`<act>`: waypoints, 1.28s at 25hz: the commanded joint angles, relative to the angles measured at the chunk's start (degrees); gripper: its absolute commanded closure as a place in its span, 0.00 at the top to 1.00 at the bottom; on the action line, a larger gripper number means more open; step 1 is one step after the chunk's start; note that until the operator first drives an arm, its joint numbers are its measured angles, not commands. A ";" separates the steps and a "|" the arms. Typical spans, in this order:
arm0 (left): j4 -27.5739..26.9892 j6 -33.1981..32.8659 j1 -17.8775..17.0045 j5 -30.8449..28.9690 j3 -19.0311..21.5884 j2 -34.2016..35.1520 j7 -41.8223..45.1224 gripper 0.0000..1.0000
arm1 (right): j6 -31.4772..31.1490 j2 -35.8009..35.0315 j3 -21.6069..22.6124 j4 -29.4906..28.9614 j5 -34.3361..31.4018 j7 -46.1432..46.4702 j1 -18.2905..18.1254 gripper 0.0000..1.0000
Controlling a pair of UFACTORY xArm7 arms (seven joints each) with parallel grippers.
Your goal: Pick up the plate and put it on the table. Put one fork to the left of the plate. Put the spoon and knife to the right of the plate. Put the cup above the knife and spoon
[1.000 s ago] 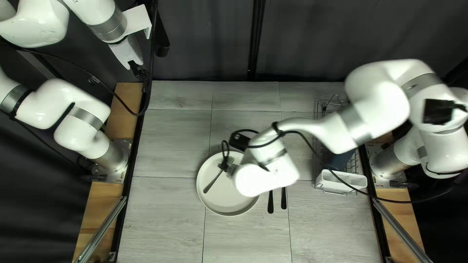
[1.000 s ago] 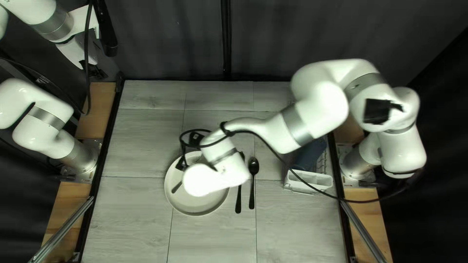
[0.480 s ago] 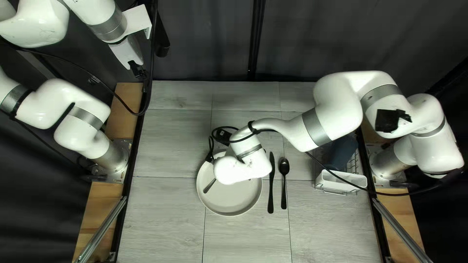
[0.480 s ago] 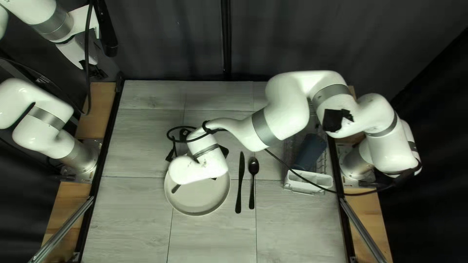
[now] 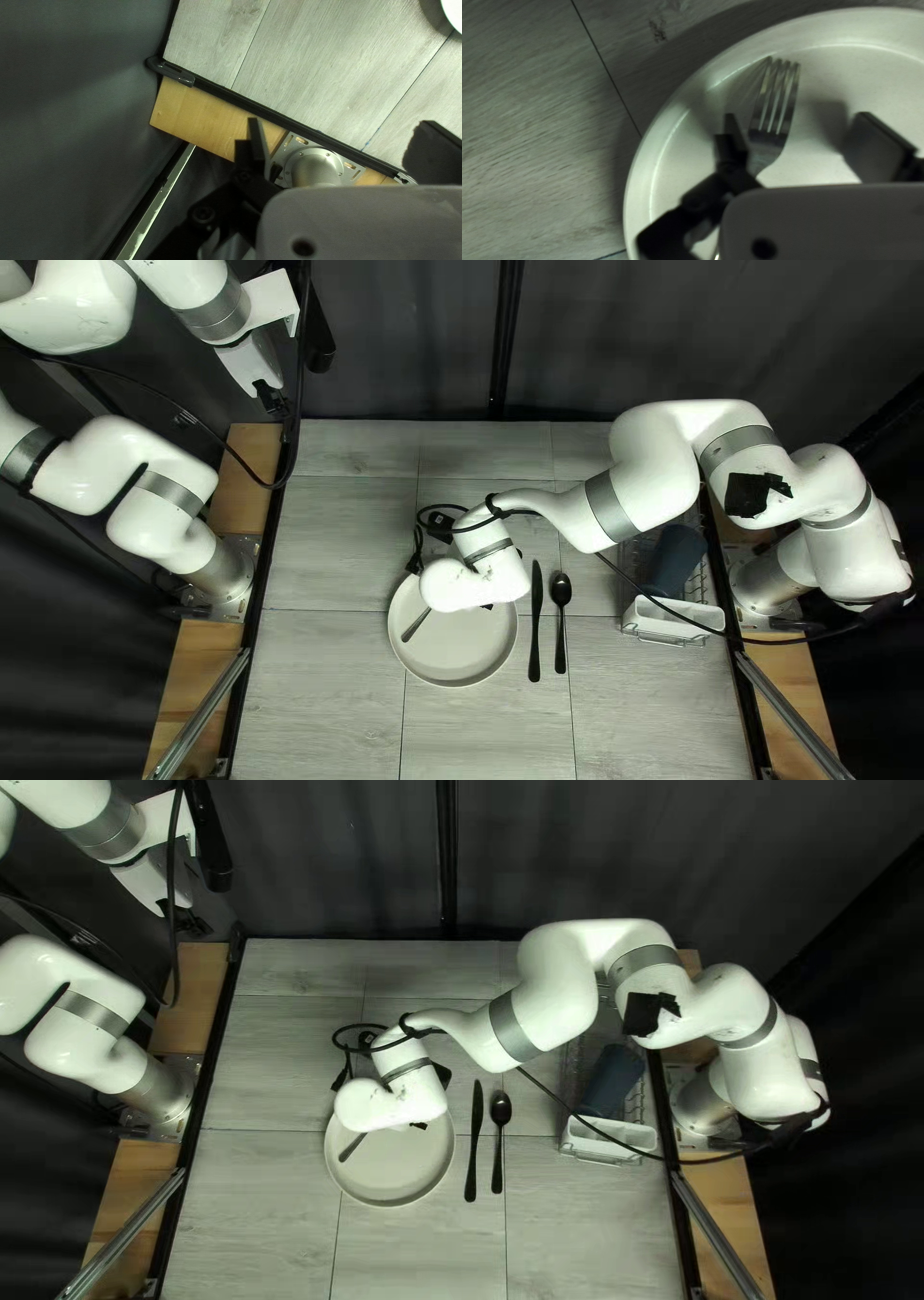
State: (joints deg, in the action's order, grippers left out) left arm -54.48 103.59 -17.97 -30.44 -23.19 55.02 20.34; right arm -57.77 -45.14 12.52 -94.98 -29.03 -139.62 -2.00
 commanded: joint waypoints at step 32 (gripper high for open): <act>0.00 0.00 0.00 0.00 0.00 0.00 0.00 1.00 | -11.66 -7.09 2.56 -17.24 0.98 -0.56 8.89 0.00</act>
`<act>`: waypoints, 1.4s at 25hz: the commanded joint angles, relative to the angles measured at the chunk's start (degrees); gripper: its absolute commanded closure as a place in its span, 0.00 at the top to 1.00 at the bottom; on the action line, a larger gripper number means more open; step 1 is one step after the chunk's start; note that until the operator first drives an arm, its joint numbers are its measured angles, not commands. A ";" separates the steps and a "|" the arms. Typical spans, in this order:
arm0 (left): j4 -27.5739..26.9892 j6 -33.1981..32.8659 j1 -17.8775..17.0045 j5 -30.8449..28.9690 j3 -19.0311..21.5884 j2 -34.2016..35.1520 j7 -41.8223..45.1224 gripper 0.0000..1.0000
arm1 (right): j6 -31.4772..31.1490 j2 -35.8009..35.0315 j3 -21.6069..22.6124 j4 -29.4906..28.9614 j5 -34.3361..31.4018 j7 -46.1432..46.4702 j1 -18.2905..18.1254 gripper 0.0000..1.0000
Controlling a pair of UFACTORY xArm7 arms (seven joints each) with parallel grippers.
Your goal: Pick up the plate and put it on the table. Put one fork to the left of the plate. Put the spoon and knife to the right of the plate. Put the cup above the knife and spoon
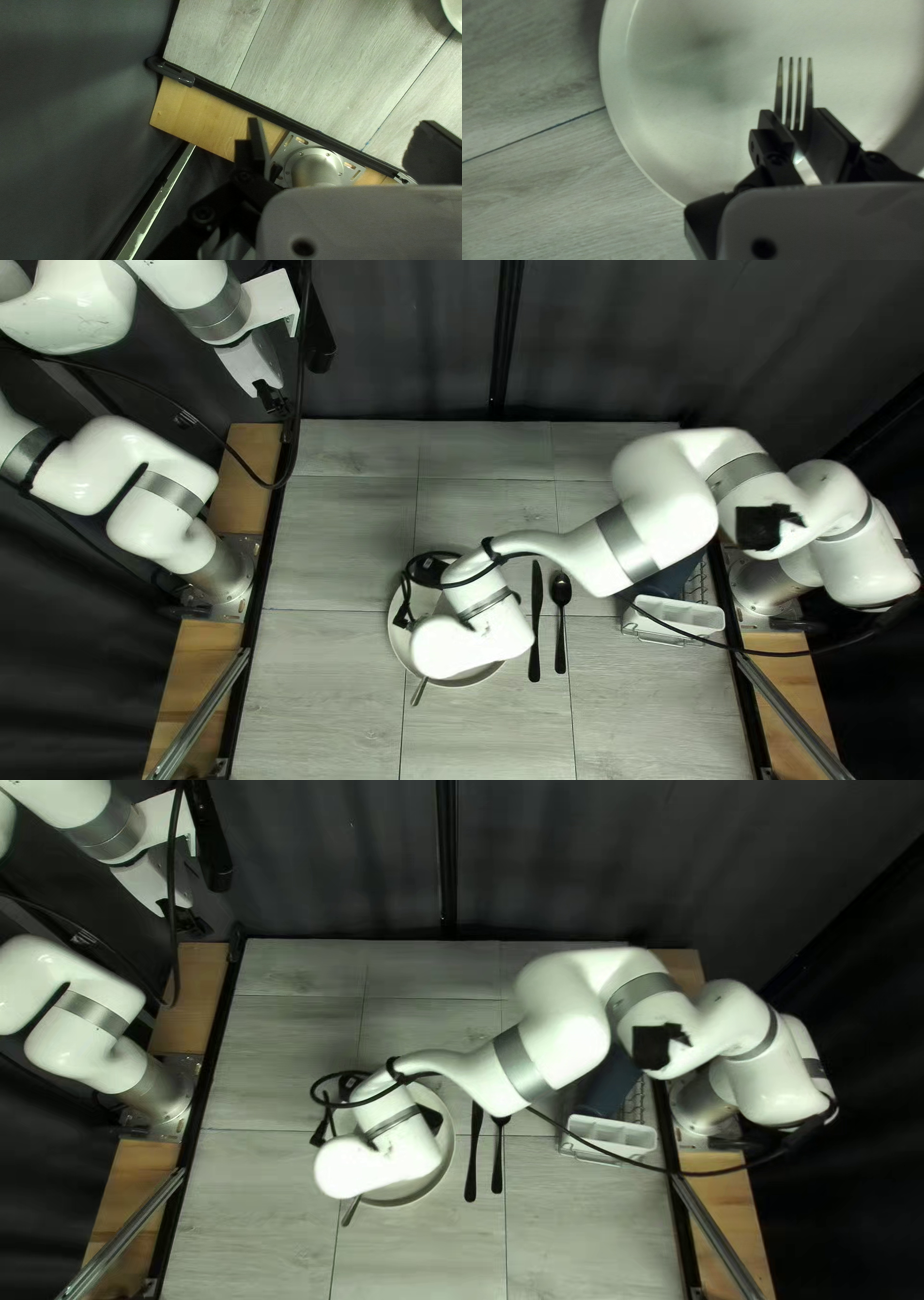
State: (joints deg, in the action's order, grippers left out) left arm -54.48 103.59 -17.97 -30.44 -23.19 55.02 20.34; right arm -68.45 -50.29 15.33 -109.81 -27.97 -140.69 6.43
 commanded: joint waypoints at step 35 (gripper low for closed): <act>0.00 0.00 0.00 0.00 0.00 0.00 0.00 1.00 | 8.38 18.83 -0.82 23.35 1.37 -10.77 -3.56 1.00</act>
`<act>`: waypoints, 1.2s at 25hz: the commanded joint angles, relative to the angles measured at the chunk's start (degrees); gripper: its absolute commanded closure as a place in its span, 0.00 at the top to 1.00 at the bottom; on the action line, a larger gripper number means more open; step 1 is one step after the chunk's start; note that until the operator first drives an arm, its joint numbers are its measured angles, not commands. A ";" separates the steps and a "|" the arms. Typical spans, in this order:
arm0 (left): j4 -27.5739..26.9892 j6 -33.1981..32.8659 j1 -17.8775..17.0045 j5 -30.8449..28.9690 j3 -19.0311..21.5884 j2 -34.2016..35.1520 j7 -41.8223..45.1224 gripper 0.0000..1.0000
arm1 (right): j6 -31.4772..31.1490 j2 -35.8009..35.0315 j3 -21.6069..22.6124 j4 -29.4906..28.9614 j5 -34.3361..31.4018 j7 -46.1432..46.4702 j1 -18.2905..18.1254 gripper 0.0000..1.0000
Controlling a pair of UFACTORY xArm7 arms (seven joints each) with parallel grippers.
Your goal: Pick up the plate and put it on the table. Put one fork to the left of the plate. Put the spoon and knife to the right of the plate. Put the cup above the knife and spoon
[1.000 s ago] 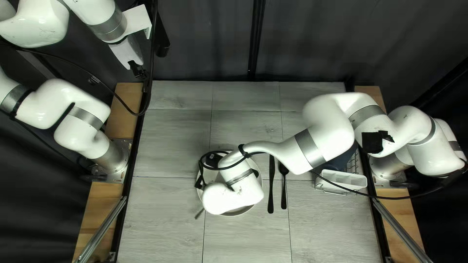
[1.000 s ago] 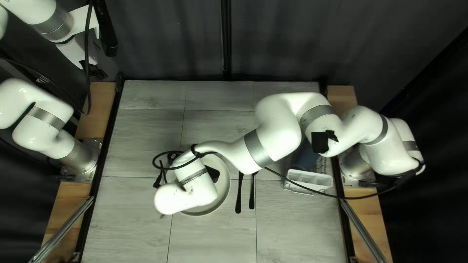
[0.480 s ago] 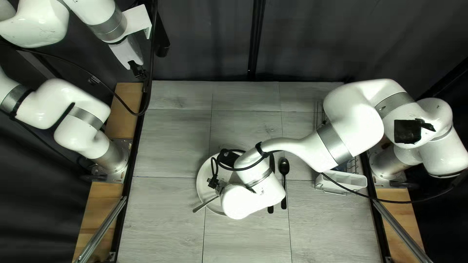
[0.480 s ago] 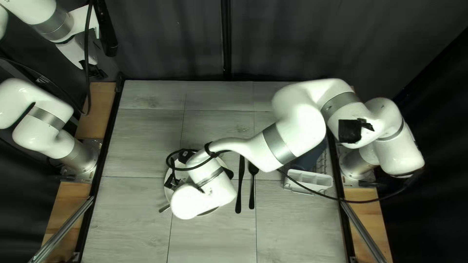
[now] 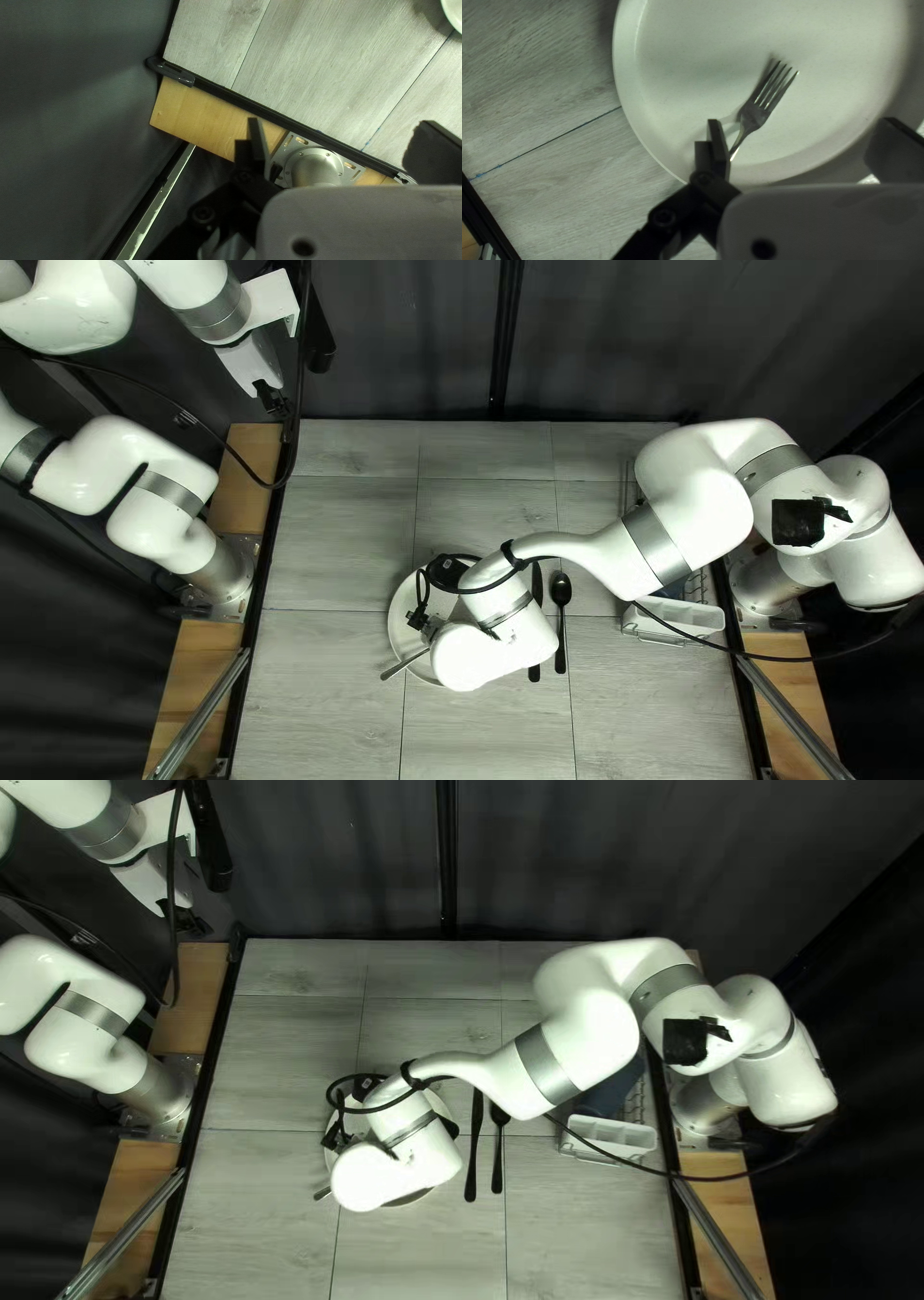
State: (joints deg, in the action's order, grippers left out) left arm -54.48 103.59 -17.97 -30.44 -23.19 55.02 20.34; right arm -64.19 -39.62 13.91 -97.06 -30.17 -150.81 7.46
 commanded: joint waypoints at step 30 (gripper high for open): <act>0.00 0.00 0.00 0.00 0.00 0.00 0.00 1.00 | 12.85 52.80 -3.40 52.43 19.08 48.39 -5.00 1.00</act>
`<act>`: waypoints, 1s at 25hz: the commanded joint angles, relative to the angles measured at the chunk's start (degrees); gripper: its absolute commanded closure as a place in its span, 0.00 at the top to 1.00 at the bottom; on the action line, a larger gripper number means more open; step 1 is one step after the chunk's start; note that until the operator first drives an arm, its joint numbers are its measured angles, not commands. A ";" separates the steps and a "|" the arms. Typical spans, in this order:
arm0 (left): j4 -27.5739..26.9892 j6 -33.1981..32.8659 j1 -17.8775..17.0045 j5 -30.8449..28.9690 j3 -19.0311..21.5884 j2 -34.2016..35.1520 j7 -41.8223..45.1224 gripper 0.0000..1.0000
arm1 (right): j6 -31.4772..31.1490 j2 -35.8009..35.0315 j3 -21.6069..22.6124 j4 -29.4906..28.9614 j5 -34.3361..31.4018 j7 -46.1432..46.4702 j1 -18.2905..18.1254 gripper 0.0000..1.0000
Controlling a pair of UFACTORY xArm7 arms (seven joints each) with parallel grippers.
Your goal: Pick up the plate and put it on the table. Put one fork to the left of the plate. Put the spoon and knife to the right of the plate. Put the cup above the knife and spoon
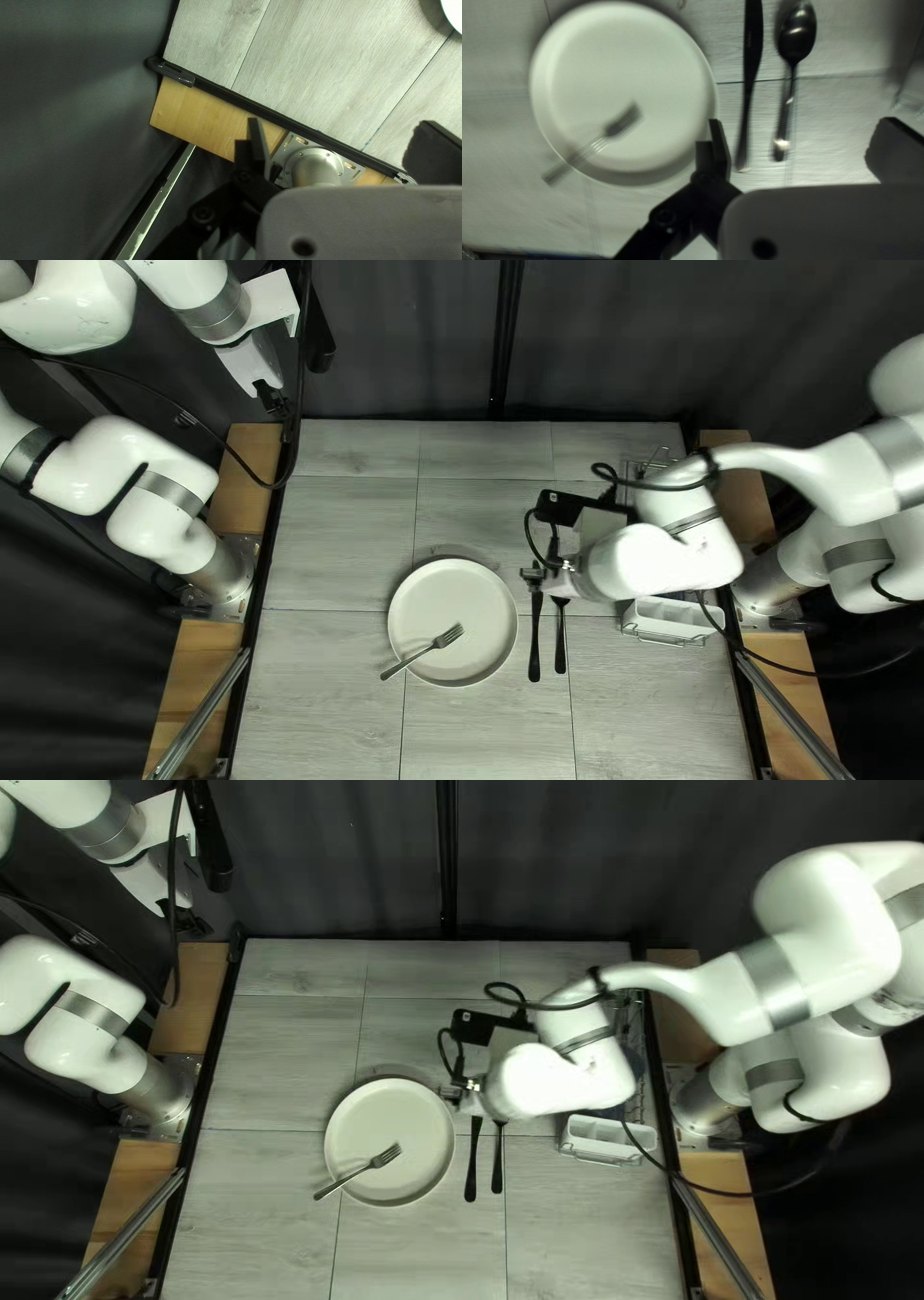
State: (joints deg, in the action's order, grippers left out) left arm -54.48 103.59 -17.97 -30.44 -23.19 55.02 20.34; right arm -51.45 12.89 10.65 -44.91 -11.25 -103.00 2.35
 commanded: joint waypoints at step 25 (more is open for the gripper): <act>0.00 0.00 0.00 0.00 0.00 0.00 0.00 1.00 | -24.54 23.36 -12.12 2.38 -1.70 50.90 5.88 1.00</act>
State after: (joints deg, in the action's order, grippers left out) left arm -54.48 103.59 -17.97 -30.44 -23.19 55.02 20.34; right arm -71.99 32.98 -0.24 -42.53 -12.82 -55.66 7.94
